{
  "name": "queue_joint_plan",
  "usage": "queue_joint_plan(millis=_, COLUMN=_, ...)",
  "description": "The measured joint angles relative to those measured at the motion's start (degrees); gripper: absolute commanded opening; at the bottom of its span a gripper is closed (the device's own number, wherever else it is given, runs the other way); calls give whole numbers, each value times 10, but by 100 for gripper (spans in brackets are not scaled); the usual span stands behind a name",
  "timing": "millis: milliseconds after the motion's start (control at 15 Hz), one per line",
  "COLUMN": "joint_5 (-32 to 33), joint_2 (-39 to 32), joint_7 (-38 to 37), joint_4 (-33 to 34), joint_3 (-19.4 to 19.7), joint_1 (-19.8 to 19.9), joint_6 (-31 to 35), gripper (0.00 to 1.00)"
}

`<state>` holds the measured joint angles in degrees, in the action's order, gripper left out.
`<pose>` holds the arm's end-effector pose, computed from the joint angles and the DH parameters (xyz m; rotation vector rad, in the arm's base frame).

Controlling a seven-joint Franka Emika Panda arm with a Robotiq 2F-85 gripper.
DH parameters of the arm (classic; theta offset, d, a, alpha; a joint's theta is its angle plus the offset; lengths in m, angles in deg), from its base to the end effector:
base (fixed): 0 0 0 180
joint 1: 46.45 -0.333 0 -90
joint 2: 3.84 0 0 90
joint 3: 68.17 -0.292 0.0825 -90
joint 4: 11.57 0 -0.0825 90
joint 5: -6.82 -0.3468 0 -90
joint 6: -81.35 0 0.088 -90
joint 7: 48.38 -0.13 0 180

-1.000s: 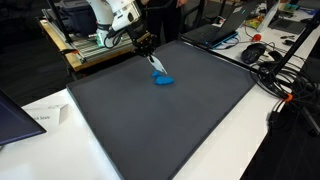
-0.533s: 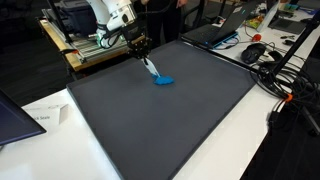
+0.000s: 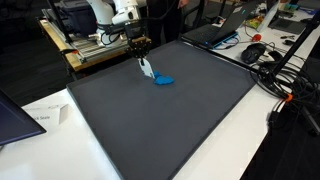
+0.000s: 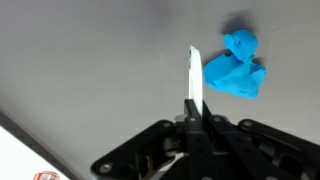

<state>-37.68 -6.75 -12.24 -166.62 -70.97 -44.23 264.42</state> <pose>0.4141 -0.0621 0.2392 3.0616 -0.2204 0.6612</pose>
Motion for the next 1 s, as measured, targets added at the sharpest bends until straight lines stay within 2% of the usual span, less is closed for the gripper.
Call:
queue_joint_plan(millis=133, joint_5=27, joint_2=-12, joint_7=-27, joint_4=-22, joint_3=10, joint_1=-16, joint_6=45, gripper=1)
queue_joint_plan(millis=267, joint_5=22, joint_2=-33, joint_7=-20, joint_4=-28, joint_3=33, joint_1=-42, joint_6=72, gripper=4)
queue_joint_plan(millis=400, joint_5=18, joint_2=-45, joint_7=-13, joint_4=-27, joint_3=48, joint_1=-62, joint_6=75, gripper=4)
queue_joint_plan(millis=800, joint_5=19, joint_2=-48, joint_7=-6, joint_4=-27, joint_3=54, joint_1=-72, joint_6=77, gripper=1)
queue_joint_plan(millis=1000, joint_5=13, joint_2=-60, joint_7=6, joint_4=-27, joint_3=82, joint_1=-113, joint_6=94, gripper=1)
